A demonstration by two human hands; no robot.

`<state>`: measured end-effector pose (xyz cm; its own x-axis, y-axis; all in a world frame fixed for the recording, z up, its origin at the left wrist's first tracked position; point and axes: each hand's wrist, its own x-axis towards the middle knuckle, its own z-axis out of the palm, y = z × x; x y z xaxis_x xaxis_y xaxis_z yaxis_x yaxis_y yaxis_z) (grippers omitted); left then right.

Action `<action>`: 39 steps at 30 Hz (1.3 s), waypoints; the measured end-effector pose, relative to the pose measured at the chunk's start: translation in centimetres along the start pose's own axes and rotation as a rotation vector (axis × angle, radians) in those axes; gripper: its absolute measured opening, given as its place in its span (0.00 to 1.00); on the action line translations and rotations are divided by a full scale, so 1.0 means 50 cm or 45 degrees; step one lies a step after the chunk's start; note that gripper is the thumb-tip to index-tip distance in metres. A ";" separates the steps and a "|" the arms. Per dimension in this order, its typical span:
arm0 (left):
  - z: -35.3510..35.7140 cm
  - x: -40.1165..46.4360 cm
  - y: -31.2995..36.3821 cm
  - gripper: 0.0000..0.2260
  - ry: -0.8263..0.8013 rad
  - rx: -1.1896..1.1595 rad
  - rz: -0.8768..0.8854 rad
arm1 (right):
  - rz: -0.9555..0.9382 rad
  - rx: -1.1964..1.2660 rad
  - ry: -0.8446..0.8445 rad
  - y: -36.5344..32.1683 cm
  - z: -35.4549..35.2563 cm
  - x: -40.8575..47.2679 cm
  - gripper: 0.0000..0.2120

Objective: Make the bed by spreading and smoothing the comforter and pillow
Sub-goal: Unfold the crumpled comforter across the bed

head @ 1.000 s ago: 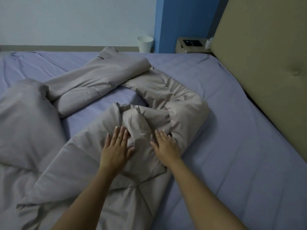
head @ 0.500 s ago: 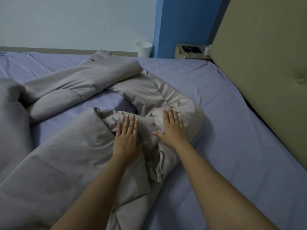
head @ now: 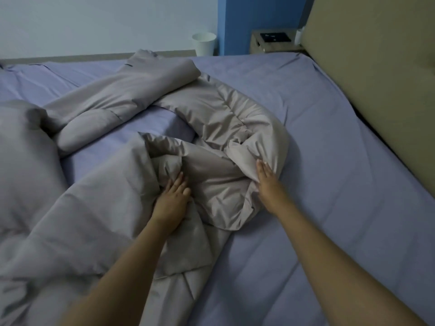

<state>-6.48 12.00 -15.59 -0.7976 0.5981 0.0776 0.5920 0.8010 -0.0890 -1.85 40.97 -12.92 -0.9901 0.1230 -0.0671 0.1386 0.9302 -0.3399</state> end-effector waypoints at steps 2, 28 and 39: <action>-0.025 -0.036 0.040 0.18 0.063 -0.135 0.030 | 0.064 0.011 0.019 0.023 -0.028 -0.046 0.30; 0.051 -0.463 0.128 0.36 -0.146 -0.149 0.330 | -0.007 -0.070 -0.192 -0.212 0.262 -0.526 0.49; 0.076 -0.482 0.200 0.27 -0.260 -0.324 0.347 | -0.098 -0.310 -0.178 -0.163 0.304 -0.572 0.24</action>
<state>18.24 5.52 -22.11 -0.5994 0.7921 -0.1155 0.7734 0.6103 0.1712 25.63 24.59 -22.50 -0.9828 0.0158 -0.1842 0.0375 0.9927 -0.1147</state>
